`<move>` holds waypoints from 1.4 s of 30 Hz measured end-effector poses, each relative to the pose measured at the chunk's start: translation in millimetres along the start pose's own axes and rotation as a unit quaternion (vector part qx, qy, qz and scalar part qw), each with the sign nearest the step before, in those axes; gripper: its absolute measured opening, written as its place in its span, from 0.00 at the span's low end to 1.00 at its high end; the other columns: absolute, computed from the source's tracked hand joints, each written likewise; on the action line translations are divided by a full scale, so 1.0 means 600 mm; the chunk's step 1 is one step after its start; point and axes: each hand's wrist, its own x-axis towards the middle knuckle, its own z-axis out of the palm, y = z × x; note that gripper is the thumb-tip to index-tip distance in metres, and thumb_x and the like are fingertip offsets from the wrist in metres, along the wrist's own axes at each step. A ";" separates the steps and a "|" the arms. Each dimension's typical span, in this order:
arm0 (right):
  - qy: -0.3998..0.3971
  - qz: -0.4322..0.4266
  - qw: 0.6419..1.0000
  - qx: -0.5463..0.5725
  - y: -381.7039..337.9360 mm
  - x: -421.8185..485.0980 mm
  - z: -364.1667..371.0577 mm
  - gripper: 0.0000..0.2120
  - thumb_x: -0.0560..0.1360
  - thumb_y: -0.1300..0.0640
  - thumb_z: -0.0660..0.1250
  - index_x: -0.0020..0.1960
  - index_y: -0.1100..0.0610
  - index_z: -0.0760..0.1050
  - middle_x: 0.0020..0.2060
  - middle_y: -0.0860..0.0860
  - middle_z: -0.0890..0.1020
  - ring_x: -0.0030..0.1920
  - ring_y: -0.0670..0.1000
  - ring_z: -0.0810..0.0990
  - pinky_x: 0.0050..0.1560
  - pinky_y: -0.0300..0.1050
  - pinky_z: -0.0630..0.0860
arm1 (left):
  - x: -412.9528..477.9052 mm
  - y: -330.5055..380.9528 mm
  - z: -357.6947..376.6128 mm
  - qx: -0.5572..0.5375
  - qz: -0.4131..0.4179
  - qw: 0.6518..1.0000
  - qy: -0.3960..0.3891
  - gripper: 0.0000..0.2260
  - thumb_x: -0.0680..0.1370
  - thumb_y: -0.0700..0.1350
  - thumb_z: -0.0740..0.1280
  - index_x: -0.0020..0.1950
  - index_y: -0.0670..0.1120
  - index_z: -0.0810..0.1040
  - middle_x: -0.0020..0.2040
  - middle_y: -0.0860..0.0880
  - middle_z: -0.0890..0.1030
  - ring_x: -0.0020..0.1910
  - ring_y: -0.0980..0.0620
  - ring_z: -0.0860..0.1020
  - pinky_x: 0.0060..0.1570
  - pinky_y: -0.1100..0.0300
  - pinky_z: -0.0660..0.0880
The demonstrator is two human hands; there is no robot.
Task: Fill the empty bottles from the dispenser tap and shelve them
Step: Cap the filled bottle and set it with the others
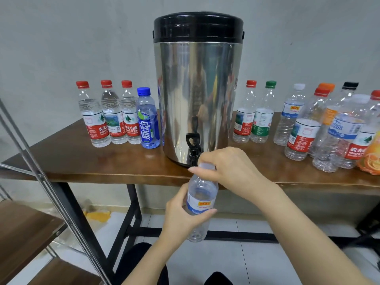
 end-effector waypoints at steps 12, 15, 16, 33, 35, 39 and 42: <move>-0.055 0.050 0.990 0.117 0.016 0.003 -0.011 0.16 0.73 0.41 0.70 0.51 0.52 0.79 0.42 0.46 0.76 0.39 0.45 0.74 0.46 0.50 0.77 | 0.014 -0.019 -0.012 0.038 -0.022 0.999 -0.017 0.29 0.63 0.56 0.80 0.62 0.56 0.76 0.51 0.59 0.83 0.53 0.58 0.81 0.51 0.62 0.79; -0.059 0.007 0.983 0.177 0.026 0.005 -0.008 0.13 0.76 0.54 0.71 0.60 0.51 0.81 0.46 0.43 0.76 0.46 0.43 0.75 0.51 0.37 0.73 | 0.013 -0.023 -0.010 0.039 -0.037 0.998 -0.021 0.27 0.65 0.51 0.81 0.61 0.56 0.76 0.50 0.59 0.84 0.52 0.59 0.81 0.49 0.64 0.79; -0.051 0.002 0.978 0.201 0.030 0.005 -0.010 0.14 0.75 0.57 0.71 0.61 0.50 0.80 0.47 0.42 0.77 0.46 0.43 0.76 0.50 0.33 0.71 | 0.012 -0.027 -0.010 0.043 -0.042 0.998 -0.021 0.26 0.66 0.48 0.81 0.60 0.56 0.76 0.50 0.59 0.84 0.52 0.60 0.81 0.49 0.66 0.78; 0.030 0.305 0.939 0.159 0.175 0.011 0.134 0.13 0.78 0.56 0.67 0.62 0.56 0.77 0.57 0.54 0.80 0.55 0.56 0.77 0.55 0.49 0.74 | 0.006 -0.072 0.011 0.098 -0.038 0.993 0.046 0.35 0.67 0.47 0.80 0.67 0.61 0.64 0.61 0.58 0.72 0.58 0.67 0.74 0.49 0.76 0.72; 0.025 0.312 0.939 0.145 0.179 0.014 0.144 0.14 0.78 0.56 0.67 0.63 0.55 0.77 0.58 0.54 0.80 0.59 0.57 0.75 0.57 0.51 0.74 | 0.008 -0.075 0.016 0.108 -0.023 0.992 0.054 0.36 0.68 0.47 0.80 0.68 0.60 0.64 0.65 0.57 0.70 0.60 0.69 0.71 0.50 0.77 0.71; 0.023 0.325 0.936 0.131 0.179 0.016 0.154 0.14 0.78 0.55 0.66 0.64 0.54 0.76 0.58 0.54 0.80 0.62 0.58 0.73 0.57 0.54 0.74 | 0.007 -0.078 0.022 0.109 -0.013 0.991 0.072 0.38 0.69 0.45 0.79 0.71 0.60 0.62 0.74 0.62 0.61 0.61 0.79 0.65 0.49 0.81 0.67; 0.027 0.326 0.938 0.117 0.176 0.017 0.157 0.15 0.79 0.55 0.66 0.64 0.54 0.76 0.60 0.54 0.79 0.62 0.58 0.71 0.57 0.55 0.74 | 0.014 -0.079 0.026 0.095 -0.012 0.991 0.089 0.40 0.70 0.45 0.79 0.76 0.56 0.61 0.76 0.63 0.61 0.63 0.79 0.63 0.50 0.81 0.67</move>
